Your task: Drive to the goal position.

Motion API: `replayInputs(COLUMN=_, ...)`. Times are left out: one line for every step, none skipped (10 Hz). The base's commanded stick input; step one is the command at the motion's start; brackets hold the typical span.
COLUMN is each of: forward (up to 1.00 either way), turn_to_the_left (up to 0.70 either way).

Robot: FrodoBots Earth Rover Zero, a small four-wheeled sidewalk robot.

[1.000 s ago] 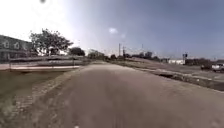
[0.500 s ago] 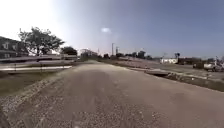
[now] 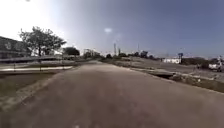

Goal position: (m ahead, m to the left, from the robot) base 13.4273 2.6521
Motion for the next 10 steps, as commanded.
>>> replayInputs(forward=1.0, turn_to_the_left=-0.01)
replayInputs(forward=1.0, turn_to_the_left=-0.01)
replayInputs(forward=1.0, turn_to_the_left=-0.01)
replayInputs(forward=1.0, turn_to_the_left=-0.01)
replayInputs(forward=1.0, turn_to_the_left=-0.02)
replayInputs(forward=1.0, turn_to_the_left=-0.14)
replayInputs(forward=1.0, turn_to_the_left=-0.13)
replayInputs(forward=1.0, turn_to_the_left=-0.13)
replayInputs(forward=1.0, turn_to_the_left=-0.13)
replayInputs(forward=1.0, turn_to_the_left=-0.13)
